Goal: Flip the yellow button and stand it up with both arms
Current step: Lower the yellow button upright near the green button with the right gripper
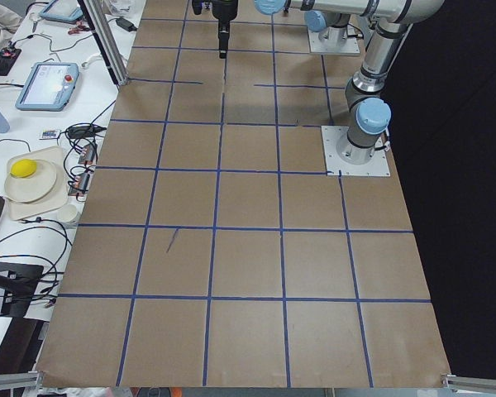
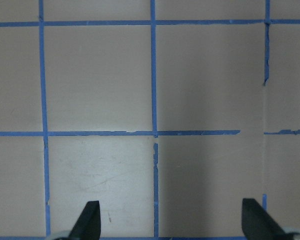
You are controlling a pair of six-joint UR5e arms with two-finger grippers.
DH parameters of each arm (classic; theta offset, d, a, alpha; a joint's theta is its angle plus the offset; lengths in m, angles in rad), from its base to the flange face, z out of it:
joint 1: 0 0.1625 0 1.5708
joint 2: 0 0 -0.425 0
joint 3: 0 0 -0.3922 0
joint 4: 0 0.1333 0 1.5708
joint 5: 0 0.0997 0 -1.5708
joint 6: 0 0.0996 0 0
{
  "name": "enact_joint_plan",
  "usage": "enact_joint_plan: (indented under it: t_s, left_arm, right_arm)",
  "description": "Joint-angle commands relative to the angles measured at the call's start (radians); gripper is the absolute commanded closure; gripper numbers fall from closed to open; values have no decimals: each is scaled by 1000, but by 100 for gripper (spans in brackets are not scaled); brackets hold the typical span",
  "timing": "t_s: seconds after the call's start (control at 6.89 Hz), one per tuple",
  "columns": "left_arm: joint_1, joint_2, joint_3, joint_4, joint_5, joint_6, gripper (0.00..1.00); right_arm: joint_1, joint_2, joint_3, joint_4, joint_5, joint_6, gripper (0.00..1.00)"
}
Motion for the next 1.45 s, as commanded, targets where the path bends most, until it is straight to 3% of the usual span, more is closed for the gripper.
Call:
enact_joint_plan:
  t_s: [0.0,0.29,0.58,1.31]
  left_arm:
    - [84,6,-13,-89,-10,2,0]
    - [83,8,-28,-88,-87,-3,0]
    - [83,12,-30,-94,-79,3,0]
    - [75,12,-39,-93,-77,0,0]
  right_arm:
    - [-40,50,11,-8,43,-184,88]
    - [-87,117,8,-10,47,-234,90]
    - [-98,162,8,-8,47,-364,90]
    - [-98,245,-30,-10,94,-367,88]
